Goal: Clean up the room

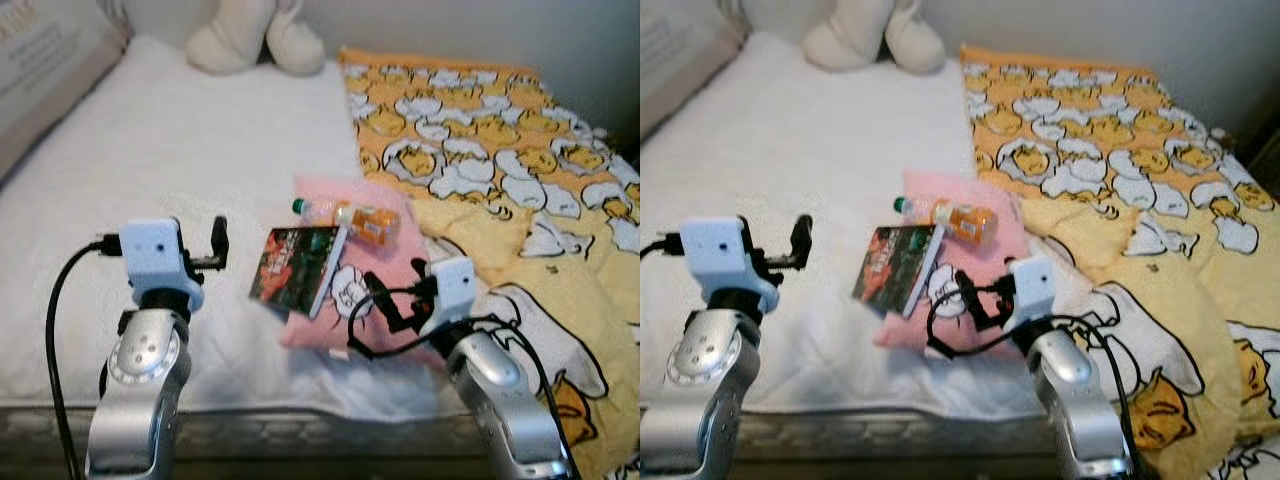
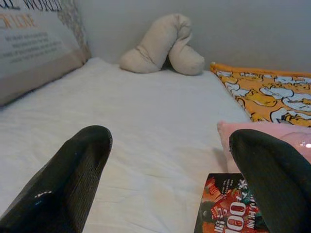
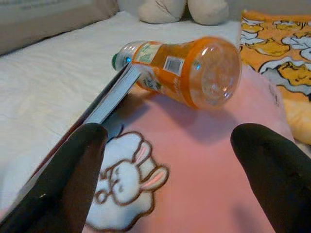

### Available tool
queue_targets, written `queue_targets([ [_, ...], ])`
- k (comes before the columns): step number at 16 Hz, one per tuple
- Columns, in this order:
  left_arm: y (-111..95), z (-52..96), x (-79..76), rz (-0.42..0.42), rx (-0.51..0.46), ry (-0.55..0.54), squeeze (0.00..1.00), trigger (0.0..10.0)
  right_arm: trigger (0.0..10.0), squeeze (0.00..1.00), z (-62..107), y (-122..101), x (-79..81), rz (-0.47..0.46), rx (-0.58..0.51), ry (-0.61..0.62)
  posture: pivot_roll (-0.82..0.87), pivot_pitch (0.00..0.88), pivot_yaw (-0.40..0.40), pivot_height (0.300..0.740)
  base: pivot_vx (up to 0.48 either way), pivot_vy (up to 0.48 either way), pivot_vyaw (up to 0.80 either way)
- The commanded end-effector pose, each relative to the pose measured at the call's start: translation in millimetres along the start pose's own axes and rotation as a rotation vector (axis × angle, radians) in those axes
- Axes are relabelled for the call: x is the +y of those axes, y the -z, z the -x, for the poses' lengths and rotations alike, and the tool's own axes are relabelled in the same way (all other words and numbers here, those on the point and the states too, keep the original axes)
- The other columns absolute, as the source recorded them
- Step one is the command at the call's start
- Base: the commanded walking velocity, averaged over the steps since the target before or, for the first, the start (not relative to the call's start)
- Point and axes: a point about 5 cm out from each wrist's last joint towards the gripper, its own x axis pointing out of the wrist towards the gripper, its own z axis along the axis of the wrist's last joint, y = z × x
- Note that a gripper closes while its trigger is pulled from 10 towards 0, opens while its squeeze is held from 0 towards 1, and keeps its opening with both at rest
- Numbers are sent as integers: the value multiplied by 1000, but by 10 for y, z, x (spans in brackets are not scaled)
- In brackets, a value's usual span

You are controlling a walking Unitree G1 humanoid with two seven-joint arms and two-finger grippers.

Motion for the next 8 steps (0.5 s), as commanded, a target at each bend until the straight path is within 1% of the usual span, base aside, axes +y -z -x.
queue_targets([
  [1,-44,-5,-48,3,-11,19,0,10000,10000,0,-12,-7,26,-53,3,-2,-8,0,-40,740,0,0,0],
  [3,-57,-12,-47,0,-14,24,0,10000,10000,0,-61,-35,84,-94,-5,-19,-7,0,-36,740,0,0,0],
  [4,-64,-9,-37,-4,-13,27,0,10000,10000,0,-133,-3,134,-133,4,-27,6,0,-26,740,0,0,0],
  [5,-69,-5,-31,-6,-14,27,0,10000,10000,0,-158,7,153,-149,7,-29,9,0,-24,740,0,0,0],
  [6,-79,17,-7,-15,-11,25,0,10000,10000,0,-260,75,210,-157,23,-40,28,0,-17,740,0,0,0],
  [8,-107,79,59,-37,-6,13,0,10000,10000,0,-415,135,270,-169,37,-44,79,0,-4,740,0,0,0],
])
